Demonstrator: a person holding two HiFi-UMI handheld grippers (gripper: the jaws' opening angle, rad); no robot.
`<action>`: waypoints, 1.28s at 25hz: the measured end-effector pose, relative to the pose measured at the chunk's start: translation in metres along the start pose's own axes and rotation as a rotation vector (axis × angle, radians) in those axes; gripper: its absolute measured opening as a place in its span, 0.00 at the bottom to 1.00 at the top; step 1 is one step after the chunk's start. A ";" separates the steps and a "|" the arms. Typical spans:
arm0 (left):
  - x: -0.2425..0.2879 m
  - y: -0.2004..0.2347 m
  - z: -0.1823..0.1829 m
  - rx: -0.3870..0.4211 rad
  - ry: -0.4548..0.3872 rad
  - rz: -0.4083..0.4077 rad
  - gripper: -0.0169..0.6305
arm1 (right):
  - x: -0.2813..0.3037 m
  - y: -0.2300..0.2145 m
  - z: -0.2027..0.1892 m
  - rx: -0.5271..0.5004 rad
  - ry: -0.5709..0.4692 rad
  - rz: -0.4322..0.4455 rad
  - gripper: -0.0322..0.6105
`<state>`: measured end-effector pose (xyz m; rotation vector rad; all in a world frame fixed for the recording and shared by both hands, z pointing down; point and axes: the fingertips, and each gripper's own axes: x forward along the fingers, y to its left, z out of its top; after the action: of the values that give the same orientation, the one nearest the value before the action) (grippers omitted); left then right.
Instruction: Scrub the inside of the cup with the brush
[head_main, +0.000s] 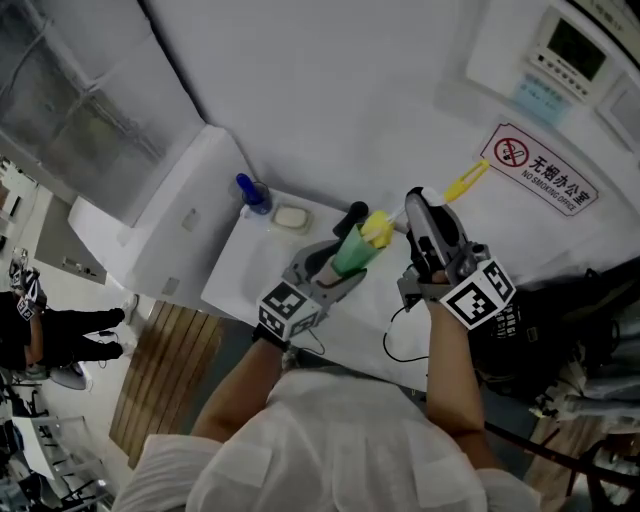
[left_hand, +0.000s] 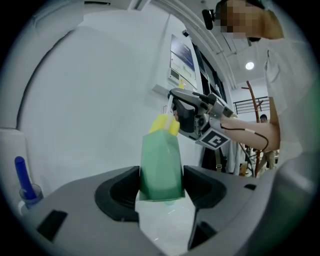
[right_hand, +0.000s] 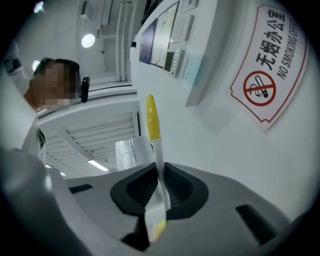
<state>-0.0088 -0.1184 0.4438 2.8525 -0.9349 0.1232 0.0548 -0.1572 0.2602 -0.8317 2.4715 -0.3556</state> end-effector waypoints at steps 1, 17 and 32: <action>0.000 0.000 0.001 -0.010 -0.012 -0.007 0.44 | 0.000 -0.001 0.002 0.028 -0.006 0.003 0.11; 0.020 -0.009 0.004 0.102 0.015 -0.085 0.44 | 0.016 0.022 -0.033 0.016 0.173 0.114 0.12; 0.025 -0.018 0.009 0.213 0.110 -0.076 0.49 | 0.004 0.040 -0.075 -0.084 0.237 0.128 0.12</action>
<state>0.0225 -0.1203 0.4360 3.0325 -0.8365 0.3903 -0.0080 -0.1222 0.3054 -0.6946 2.7608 -0.3221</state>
